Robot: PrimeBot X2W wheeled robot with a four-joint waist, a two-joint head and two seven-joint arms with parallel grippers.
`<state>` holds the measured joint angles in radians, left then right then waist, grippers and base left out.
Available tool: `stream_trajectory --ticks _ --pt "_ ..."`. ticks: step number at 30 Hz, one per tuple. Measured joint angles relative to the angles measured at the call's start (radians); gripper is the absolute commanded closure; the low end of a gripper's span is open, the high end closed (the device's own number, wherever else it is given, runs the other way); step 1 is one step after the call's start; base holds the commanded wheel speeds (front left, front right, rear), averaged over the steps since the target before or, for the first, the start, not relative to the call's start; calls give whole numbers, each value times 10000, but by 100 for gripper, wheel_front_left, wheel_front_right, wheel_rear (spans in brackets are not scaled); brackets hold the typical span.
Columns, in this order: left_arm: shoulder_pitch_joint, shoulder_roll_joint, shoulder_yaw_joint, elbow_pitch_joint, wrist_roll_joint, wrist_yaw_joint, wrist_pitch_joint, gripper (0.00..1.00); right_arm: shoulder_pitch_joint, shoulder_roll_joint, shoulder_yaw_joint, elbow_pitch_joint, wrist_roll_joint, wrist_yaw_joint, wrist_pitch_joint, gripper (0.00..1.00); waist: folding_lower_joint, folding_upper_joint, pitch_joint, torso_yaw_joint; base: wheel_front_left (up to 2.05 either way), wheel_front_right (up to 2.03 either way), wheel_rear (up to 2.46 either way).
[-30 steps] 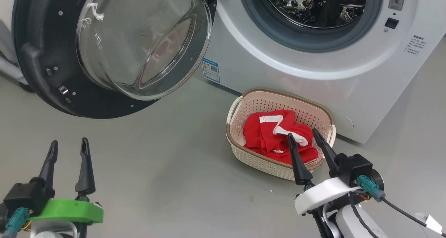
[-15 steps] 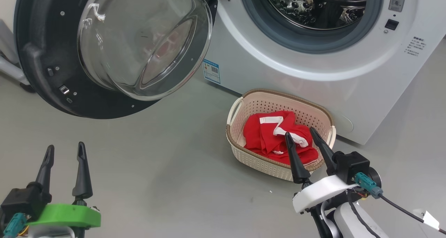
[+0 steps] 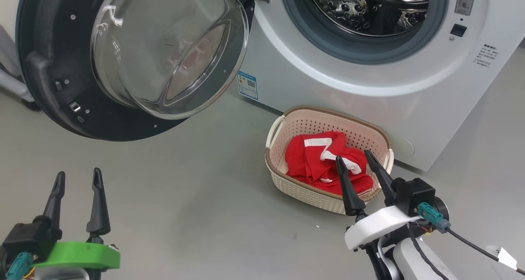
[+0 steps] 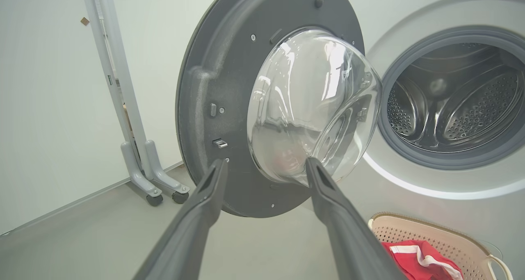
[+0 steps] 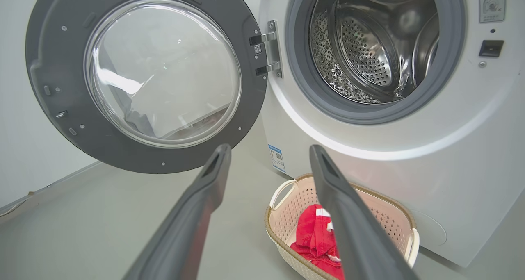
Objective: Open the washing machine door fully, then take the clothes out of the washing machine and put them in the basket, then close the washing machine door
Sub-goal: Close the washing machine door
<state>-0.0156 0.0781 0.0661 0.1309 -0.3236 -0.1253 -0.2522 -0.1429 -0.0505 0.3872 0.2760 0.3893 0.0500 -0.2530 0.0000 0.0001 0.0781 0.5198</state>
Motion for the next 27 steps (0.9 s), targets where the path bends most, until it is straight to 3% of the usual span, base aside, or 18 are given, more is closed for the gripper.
stream_trajectory --ticks 12,13,15,27 --pt "12 -17 17 -25 42 0 0 0 -15 0 15 13 63 -2 0 0 0 0 7 -7 0 0 0" --pt "12 -19 19 -31 69 0 0 51 -16 0 21 17 63 -2 0 0 0 0 7 -7 0 0 0" --pt "13 -19 23 -38 81 0 0 100 -18 0 31 29 63 -2 0 0 0 0 8 -7 0 0 0" --pt "64 -77 349 -245 -153 0 0 100 -126 -4 90 44 42 -94 0 0 0 0 228 -12 0 0 0"
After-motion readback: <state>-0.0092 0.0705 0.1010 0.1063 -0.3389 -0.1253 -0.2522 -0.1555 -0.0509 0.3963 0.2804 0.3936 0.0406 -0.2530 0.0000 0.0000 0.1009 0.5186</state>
